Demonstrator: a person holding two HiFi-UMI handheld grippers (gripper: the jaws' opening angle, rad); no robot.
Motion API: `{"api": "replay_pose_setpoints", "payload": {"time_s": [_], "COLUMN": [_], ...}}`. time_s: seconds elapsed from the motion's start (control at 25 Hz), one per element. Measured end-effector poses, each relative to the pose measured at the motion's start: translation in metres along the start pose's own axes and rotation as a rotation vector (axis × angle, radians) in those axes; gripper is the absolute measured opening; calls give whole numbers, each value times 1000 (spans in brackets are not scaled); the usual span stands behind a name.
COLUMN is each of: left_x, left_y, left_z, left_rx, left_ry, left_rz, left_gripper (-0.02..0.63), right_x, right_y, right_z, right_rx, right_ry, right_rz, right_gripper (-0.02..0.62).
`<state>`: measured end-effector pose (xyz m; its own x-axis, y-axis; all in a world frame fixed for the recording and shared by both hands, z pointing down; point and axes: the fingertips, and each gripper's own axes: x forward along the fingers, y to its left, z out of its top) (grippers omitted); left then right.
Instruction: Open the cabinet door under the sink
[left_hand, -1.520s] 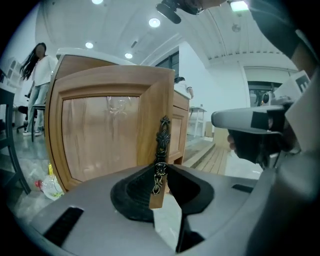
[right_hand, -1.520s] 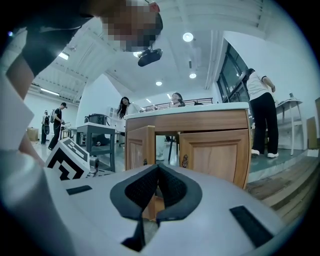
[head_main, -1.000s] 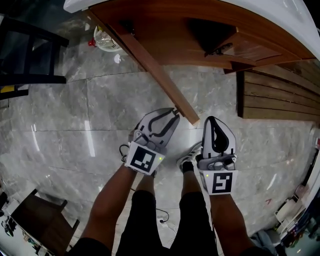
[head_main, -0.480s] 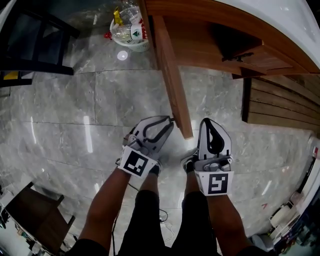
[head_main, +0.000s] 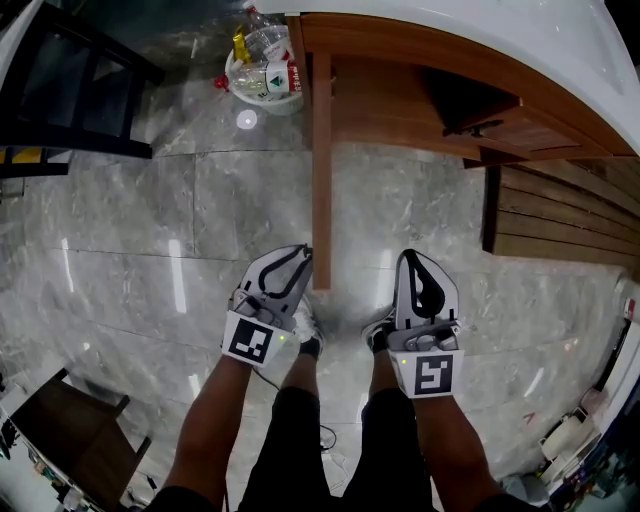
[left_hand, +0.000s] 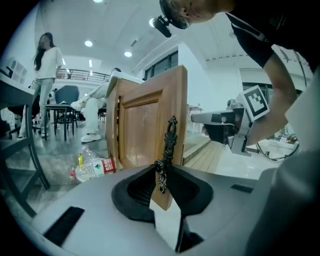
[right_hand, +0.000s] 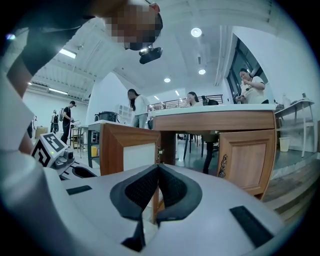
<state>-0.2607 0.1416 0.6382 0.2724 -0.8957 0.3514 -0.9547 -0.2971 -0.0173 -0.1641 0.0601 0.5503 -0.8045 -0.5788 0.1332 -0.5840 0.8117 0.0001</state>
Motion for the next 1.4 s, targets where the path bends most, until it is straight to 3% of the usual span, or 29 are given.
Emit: {"api": "replay_pose_setpoints", "payload": {"time_s": [0.2,0.4,0.48,0.68,0.8,1.0,1.08,1.2,1.4], "left_x": [-11,-24,-29,-14,12,65,85,119,164], "left_y": [6,-1,-17,-70,-91,-100,-97,-91,-78], "left_z": [-5,-20,-26,-24,-4,44,62,83,106], "left_rx": [-29,-185,-202,-196,-179,-247,-187,-17,-114], "left_ry": [23,32,62,112,84,-5,-22,-29,-96], "left_rz": [68,252,273,186,139,134,121,87,109], "left_gripper": [80,68,61,43,29,23,23,23,25], "right_x": [-10,-17,-22,-36,-45,-60,-65,-71,-76], "right_y": [-9,-24,-33,-64,-82,-112,-123,-139,-160], "right_z": [1,5,4,-2,-4,-7,-5,-4,-14], "right_rx": [9,16,16,21,25,33,40,42,38], "right_ry": [10,1,3,18,22,26,22,13,15], "right_rz": [-14,-28,-39,-77,-95,-124,-139,-153,-150], "right_gripper": [23,23,23,23,22,23,23,23,23]}}
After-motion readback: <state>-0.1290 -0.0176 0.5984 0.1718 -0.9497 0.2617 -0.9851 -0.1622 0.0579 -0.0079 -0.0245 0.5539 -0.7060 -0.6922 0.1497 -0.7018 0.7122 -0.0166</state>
